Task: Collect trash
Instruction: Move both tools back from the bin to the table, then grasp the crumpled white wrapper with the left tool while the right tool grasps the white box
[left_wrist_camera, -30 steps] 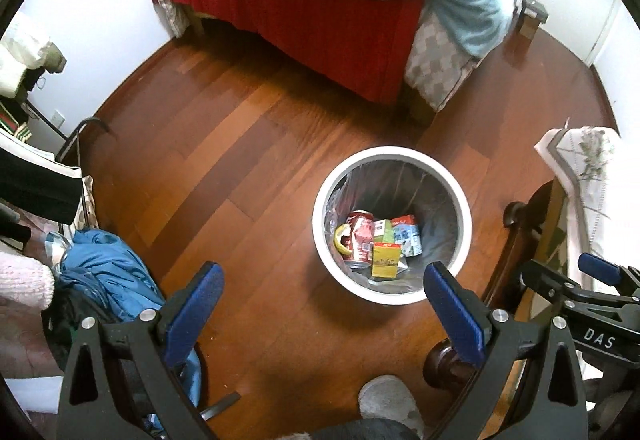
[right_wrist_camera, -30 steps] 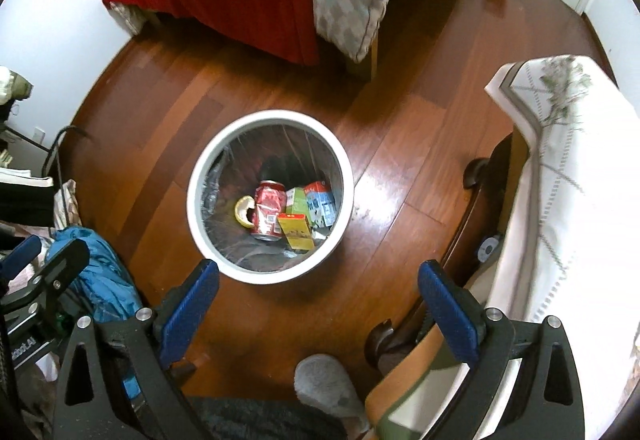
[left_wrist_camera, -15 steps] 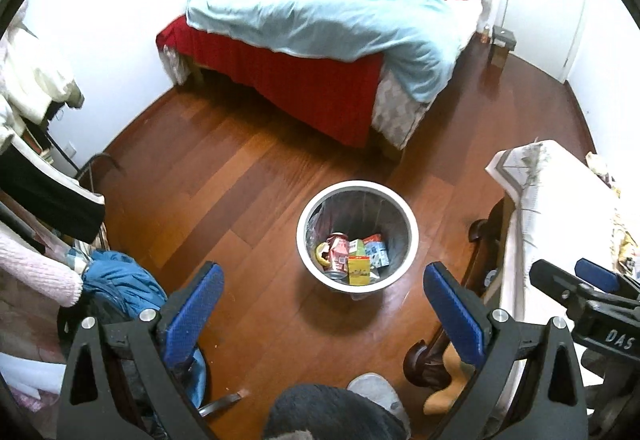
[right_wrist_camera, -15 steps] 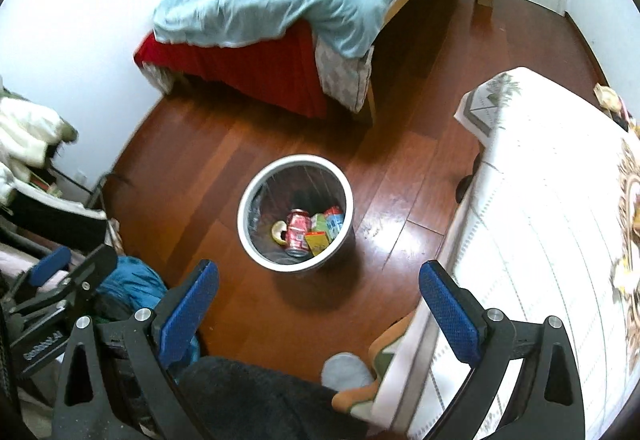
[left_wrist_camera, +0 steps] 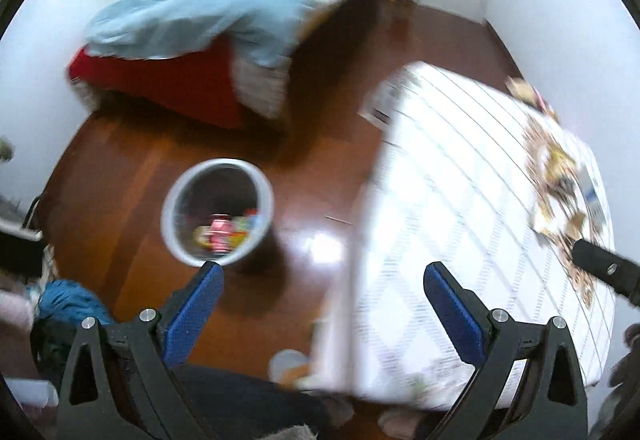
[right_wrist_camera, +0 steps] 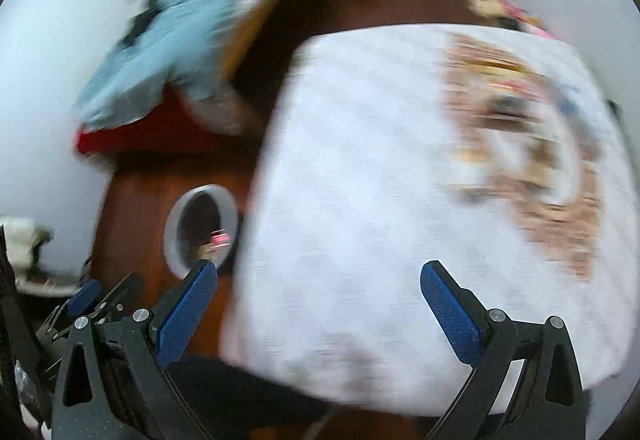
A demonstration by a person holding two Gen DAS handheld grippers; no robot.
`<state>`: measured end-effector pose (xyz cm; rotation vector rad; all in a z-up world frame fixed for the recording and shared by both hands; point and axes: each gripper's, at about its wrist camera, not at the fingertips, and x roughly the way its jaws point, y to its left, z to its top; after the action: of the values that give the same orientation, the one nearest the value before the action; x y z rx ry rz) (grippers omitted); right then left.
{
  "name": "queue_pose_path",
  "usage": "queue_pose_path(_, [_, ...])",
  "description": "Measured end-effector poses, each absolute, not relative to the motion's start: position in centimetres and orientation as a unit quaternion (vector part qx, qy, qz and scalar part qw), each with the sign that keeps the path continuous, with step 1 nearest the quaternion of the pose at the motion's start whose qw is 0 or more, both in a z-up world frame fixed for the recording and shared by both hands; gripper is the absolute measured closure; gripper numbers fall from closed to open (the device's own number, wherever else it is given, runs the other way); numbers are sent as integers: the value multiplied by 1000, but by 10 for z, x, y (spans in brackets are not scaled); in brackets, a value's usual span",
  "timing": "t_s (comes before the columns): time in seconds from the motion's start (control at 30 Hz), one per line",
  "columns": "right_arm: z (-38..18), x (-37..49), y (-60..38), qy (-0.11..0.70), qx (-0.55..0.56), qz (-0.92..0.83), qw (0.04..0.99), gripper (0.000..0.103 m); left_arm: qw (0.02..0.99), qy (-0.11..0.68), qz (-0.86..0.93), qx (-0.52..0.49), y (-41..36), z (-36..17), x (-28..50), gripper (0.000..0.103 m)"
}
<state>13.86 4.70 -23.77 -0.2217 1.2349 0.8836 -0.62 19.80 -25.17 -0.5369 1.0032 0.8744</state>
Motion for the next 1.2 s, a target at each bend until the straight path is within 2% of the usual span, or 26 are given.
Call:
queue_pose_path(0.23, [-269,308,-31,576,-106,269,765,1,774,512,274,-253,153,-293,150,1])
queue_pose_path(0.33, [-284,365,-43,583,-113,247,766,1,781,538,224,-225,129,-310,202,1])
queue_pose_path(0.53, [-313,435,-36,585,-159,245,757,8,776,575,188,-180,121,-349,258,3])
queue_pose_path(0.67, [-325,456,-19,575,-194,250,755,11,778,572,191,-176,126,-354,269,31])
queue_pose_path(0.7, [-329,459,-14,576,-200,252,752,17,778,573,193,-173,127,-356,270,42])
queue_pose_path(0.77, [-339,466,-6,582,-205,253,745,23,782,568,186,-176,127,-358,272,55])
queue_pose_path(0.8, [-344,470,-4,585,-207,251,743,27,784,567,185,-174,124,-358,272,58])
queue_pose_path(0.83, [-350,474,-1,588,-205,250,742,30,786,566,188,-165,122,-357,272,60])
queue_pose_path(0.97, [-352,473,-3,580,-203,243,751,59,791,558,204,-145,116,-353,275,64])
queue_pose_path(1.0, [-351,471,-6,583,-198,241,750,62,792,557,206,-142,116,-354,276,64])
queue_pose_path(1.2, [-344,428,-49,613,-138,224,745,63,790,555,219,-140,117,-355,265,64])
